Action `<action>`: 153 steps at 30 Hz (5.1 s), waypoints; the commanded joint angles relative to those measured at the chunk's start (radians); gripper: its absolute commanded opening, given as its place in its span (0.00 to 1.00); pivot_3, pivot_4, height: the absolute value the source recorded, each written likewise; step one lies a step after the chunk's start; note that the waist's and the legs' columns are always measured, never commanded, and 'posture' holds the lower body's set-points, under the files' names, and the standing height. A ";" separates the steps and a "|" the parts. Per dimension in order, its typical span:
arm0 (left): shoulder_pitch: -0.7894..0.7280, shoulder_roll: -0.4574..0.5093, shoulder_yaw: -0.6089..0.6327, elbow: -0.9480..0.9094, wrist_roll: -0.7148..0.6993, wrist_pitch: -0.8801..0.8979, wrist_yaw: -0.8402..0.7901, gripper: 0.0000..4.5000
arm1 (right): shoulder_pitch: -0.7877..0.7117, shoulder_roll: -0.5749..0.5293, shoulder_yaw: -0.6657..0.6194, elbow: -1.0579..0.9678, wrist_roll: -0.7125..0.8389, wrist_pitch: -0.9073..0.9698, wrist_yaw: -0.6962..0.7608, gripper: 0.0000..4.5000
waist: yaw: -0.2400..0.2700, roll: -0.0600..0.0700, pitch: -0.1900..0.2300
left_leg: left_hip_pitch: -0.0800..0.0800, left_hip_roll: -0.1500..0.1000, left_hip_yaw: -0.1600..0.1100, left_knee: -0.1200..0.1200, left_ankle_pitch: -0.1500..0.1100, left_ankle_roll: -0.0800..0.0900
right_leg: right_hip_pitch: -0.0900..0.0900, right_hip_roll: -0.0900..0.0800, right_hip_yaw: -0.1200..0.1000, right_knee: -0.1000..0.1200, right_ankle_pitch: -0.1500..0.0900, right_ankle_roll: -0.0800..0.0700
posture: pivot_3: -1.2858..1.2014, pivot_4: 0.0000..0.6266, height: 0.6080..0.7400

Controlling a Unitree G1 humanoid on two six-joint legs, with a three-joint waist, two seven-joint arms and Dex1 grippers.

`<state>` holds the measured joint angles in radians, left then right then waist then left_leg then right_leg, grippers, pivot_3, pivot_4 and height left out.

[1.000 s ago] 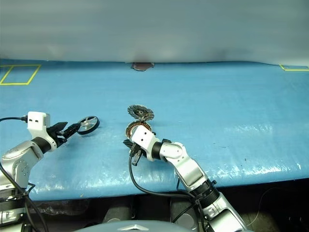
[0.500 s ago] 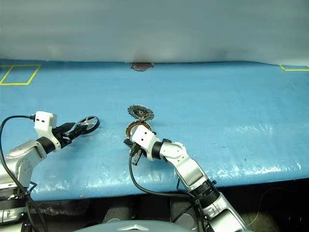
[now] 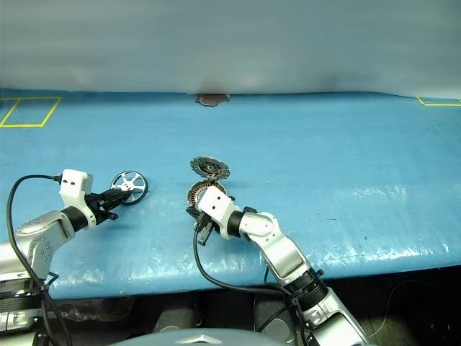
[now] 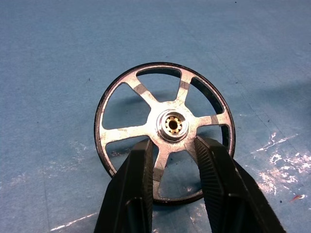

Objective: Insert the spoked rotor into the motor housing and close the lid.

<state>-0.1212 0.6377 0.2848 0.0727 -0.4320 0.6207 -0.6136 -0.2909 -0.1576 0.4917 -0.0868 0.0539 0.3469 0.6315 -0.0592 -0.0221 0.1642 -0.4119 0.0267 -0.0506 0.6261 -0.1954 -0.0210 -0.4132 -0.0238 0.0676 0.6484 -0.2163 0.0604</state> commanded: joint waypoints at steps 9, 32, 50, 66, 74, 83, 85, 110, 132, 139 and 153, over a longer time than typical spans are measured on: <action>-0.008 -0.010 0.039 -0.019 -0.070 0.013 -0.057 0.21 | -0.001 0.005 -0.016 -0.040 0.001 -0.019 -0.013 0.00 | 0.000 0.000 0.000 | 0.000 0.000 0.000 0.000 0.000 0.000 | 0.000 0.000 0.000 0.000 0.000 0.000 | 0.52 0.24 1.00; -0.018 0.034 -0.006 -0.005 -0.023 0.048 -0.036 0.56 | 0.009 0.003 -0.025 -0.045 -0.001 -0.024 -0.035 0.00 | -0.002 -0.001 0.000 | -0.001 0.000 0.000 0.000 0.000 0.000 | -0.001 0.000 0.000 0.000 0.000 0.000 | 0.52 0.24 1.00; -0.067 -0.009 -0.066 0.074 0.029 0.086 -0.025 0.43 | 0.011 0.011 -0.020 -0.039 -0.005 -0.024 -0.029 0.00 | 0.003 0.000 0.000 | 0.001 0.000 0.000 0.001 0.000 0.000 | 0.000 0.000 0.000 0.001 0.000 0.000 | 0.52 0.24 1.00; -0.080 -0.020 -0.028 0.038 -0.026 0.092 -0.084 0.03 | 0.015 0.014 -0.028 -0.040 -0.008 -0.031 -0.051 0.00 | 0.018 0.006 -0.005 | 0.004 0.000 0.000 0.001 0.000 0.000 | 0.003 0.000 0.000 0.001 0.000 0.000 | 0.52 0.24 1.00; -0.072 0.003 -0.067 0.058 0.030 0.064 -0.071 0.26 | 0.010 0.016 -0.027 -0.036 -0.009 -0.035 -0.051 0.00 | 0.019 0.005 -0.005 | 0.000 0.000 0.000 0.001 0.000 0.000 | 0.000 0.000 0.000 0.000 0.000 0.000 | 0.52 0.24 1.00; -0.099 -0.013 -0.068 0.098 0.060 0.079 -0.004 0.48 | 0.012 0.015 -0.028 -0.037 -0.011 -0.033 -0.051 0.00 | 0.019 0.005 -0.005 | 0.001 0.000 0.000 0.001 0.000 0.000 | 0.001 0.000 0.000 0.001 0.000 0.000 | 0.52 0.24 1.00; -0.100 -0.014 -0.065 0.100 0.055 0.088 -0.001 0.48 | 0.013 0.015 -0.027 -0.037 -0.011 -0.032 -0.052 0.00 | 0.019 0.005 -0.005 | 0.001 0.000 0.000 0.001 0.000 0.000 | 0.001 0.000 0.000 0.001 0.000 0.000 | 0.52 0.24 1.00; -0.088 -0.015 -0.003 0.042 -0.072 0.119 -0.091 0.42 | 0.011 0.018 -0.029 -0.030 -0.015 -0.038 -0.066 0.00 | 0.018 0.004 -0.004 | -0.001 0.000 0.000 0.000 0.000 0.000 | -0.001 0.000 0.000 -0.001 0.000 0.000 | 0.52 0.24 1.00; -0.070 -0.039 0.114 -0.003 -0.177 0.144 -0.009 0.93 | 0.008 0.023 -0.022 -0.013 -0.021 -0.043 -0.060 0.00 | 0.016 0.001 -0.003 | -0.002 0.000 0.000 -0.001 0.000 -0.001 | -0.001 0.000 0.000 -0.002 0.000 0.000 | 0.52 0.24 1.00; -0.078 -0.069 0.134 0.004 -0.194 0.126 0.001 0.93 | 0.011 0.019 -0.023 -0.016 -0.022 -0.044 -0.056 0.00 | 0.016 0.001 -0.003 | -0.002 0.000 0.000 -0.001 0.000 -0.001 | -0.001 0.000 0.000 -0.002 0.000 0.000 | 0.52 0.24 1.00; -0.141 -0.054 0.092 -0.013 -0.141 0.050 0.006 0.93 | 0.025 0.013 -0.029 -0.031 -0.023 -0.037 -0.066 0.00 | 0.017 0.000 -0.003 | -0.002 0.000 0.000 -0.001 0.000 -0.001 | -0.001 0.000 0.000 -0.003 0.000 0.000 | 0.52 0.24 1.00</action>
<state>-0.2508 0.5575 0.3626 0.1029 -0.5851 0.6997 -0.6063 -0.2659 -0.1498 0.4729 -0.0832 0.0268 0.3283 0.5672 -0.0426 -0.0217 0.1611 -0.4140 0.0267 -0.0507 0.6249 -0.1955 -0.0218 -0.4145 -0.0238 0.0672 0.6459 -0.2164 0.0603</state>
